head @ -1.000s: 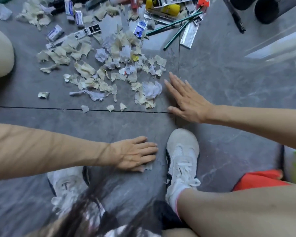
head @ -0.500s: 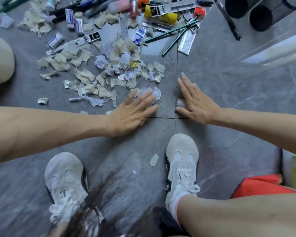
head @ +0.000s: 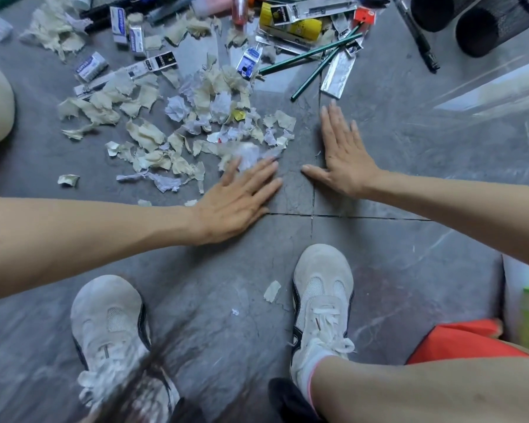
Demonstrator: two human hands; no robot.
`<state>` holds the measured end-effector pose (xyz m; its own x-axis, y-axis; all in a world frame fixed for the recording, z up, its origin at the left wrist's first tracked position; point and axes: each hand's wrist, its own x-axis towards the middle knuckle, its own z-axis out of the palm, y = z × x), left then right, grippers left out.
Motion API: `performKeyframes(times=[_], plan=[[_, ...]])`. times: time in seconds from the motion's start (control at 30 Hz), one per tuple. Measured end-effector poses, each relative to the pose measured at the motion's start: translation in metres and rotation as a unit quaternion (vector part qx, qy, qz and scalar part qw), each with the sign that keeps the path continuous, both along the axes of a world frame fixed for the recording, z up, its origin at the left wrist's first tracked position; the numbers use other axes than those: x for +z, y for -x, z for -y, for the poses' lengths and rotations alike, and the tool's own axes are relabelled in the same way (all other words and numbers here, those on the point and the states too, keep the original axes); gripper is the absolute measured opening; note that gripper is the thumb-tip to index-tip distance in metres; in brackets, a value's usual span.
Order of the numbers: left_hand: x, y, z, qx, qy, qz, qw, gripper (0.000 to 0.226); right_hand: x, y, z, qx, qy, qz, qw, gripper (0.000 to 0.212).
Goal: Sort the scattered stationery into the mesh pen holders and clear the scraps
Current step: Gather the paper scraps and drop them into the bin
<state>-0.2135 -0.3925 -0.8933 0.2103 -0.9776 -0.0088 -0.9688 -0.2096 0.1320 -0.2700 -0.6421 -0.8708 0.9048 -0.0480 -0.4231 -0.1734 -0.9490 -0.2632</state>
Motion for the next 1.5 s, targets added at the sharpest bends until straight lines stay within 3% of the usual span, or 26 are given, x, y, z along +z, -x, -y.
performKeyframes(times=[0.1, 0.23, 0.43, 0.63, 0.83, 1.03, 1.1, 1.2, 1.27, 1.4, 1.5], plan=[[0.001, -0.002, -0.004, -0.133, 0.046, -0.003, 0.99, 0.048, 0.004, -0.014, -0.013, 0.023, -0.029, 0.022, 0.999, 0.093], [-0.002, 0.026, -0.007, -0.331, 0.063, -0.033, 0.941, 0.045, 0.01, -0.014, -0.01, 0.034, -0.033, 0.043, 0.998, 0.083], [-0.01, 0.05, -0.013, -0.429, 0.036, -0.006, 0.902, 0.043, 0.012, 0.022, 0.013, 0.06, 0.016, 0.003, 0.998, 0.08], [-0.001, 0.013, -0.007, -0.379, 0.039, 0.037, 0.924, 0.051, 0.011, 0.053, 0.014, -0.078, 0.007, -0.02, 0.997, 0.076], [0.007, -0.026, -0.002, -0.126, 0.013, 0.101, 0.987, 0.061, 0.014, 0.054, 0.027, -0.141, 0.035, -0.051, 0.988, 0.073], [0.008, -0.014, 0.006, -0.167, 0.034, 0.066, 0.983, 0.062, 0.005, 0.039, 0.018, -0.097, 0.058, -0.088, 0.99, 0.074], [0.005, -0.01, 0.005, -0.136, 0.013, 0.066, 0.988, 0.066, 0.004, 0.03, 0.006, -0.099, 0.051, -0.09, 0.99, 0.075], [0.004, -0.012, 0.003, -0.052, -0.005, 0.084, 0.995, 0.071, 0.008, 0.01, -0.004, -0.084, 0.018, -0.052, 0.995, 0.076], [0.004, -0.014, 0.007, -0.063, 0.005, 0.086, 0.994, 0.07, 0.015, 0.002, 0.002, -0.073, -0.004, -0.003, 0.997, 0.073], [0.007, -0.008, 0.03, -0.083, 0.034, 0.058, 0.994, 0.065, 0.026, 0.014, 0.031, -0.15, 0.009, 0.019, 0.988, 0.065], [0.007, -0.002, 0.057, -0.101, 0.036, 0.038, 0.993, 0.064, 0.032, 0.042, 0.045, -0.209, 0.038, 0.048, 0.976, 0.042]])
